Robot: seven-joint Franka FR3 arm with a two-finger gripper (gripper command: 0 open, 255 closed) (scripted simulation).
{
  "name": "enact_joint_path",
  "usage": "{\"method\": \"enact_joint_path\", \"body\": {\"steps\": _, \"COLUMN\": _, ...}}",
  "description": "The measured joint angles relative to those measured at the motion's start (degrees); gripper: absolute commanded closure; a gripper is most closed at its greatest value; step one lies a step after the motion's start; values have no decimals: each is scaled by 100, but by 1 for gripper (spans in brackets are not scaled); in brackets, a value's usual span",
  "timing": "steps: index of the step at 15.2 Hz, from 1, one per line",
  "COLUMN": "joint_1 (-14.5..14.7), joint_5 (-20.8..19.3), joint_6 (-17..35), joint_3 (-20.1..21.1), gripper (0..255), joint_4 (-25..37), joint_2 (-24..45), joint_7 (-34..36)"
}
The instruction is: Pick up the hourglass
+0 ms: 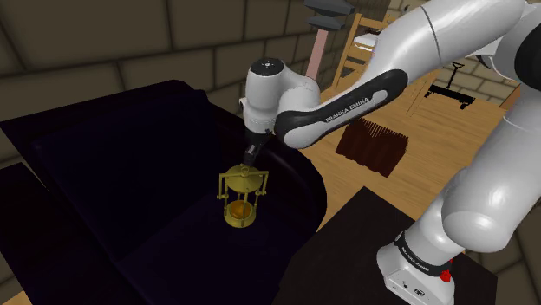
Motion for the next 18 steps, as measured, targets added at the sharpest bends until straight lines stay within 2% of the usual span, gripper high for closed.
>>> {"method": "enact_joint_path", "body": {"steps": 5, "joint_1": 397, "joint_5": -1141, "joint_6": -26, "joint_3": -125, "gripper": 0, "joint_4": 776, "joint_2": 1168, "joint_7": 687}}
{"method": "enact_joint_path", "body": {"steps": 9, "joint_1": 780, "joint_5": -1857, "joint_6": -105, "joint_3": -340, "gripper": 0, "joint_4": 1461, "joint_2": 2067, "joint_7": 1032}}
{"method": "enact_joint_path", "body": {"steps": 17, "joint_1": 1000, "joint_5": -2304, "joint_6": 110, "joint_3": -555, "gripper": 0, "joint_4": 1739, "joint_2": 2703, "joint_7": 1403}}
{"method": "enact_joint_path", "body": {"steps": 18, "joint_1": 1010, "joint_5": -2322, "joint_6": 123, "joint_3": -564, "gripper": 255, "joint_4": 1747, "joint_2": 2732, "joint_7": 1424}}
